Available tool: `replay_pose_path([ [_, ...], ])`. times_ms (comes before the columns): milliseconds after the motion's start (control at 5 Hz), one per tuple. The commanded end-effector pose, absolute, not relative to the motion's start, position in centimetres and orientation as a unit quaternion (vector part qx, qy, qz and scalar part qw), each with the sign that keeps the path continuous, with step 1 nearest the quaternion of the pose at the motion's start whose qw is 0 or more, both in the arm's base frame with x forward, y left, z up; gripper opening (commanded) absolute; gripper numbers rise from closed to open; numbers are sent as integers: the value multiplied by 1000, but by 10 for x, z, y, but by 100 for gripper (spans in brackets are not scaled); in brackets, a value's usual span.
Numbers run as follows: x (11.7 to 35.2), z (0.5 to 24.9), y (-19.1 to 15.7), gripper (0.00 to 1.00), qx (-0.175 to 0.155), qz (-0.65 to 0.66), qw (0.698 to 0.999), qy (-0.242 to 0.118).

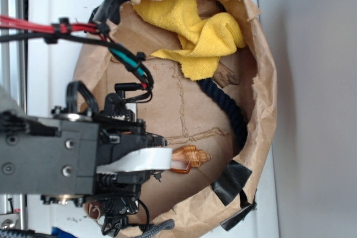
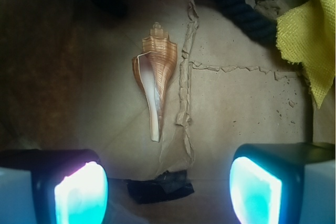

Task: Grab the shell.

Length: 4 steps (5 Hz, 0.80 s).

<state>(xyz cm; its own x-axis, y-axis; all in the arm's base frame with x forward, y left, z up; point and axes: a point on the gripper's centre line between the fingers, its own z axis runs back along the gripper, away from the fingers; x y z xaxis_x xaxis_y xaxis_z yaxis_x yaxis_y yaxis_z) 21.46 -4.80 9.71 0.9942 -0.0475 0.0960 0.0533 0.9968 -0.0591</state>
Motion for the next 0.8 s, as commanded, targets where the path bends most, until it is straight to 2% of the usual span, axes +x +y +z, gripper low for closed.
replay_pose_path([
  [0, 218, 107, -48, 100, -32, -32, 997, -60],
  [200, 241, 96, -50, 100, -45, -30, 997, -61],
  [400, 251, 95, -49, 100, -59, -34, 995, -70],
  [600, 255, 91, -48, 100, -59, -32, 995, -71],
])
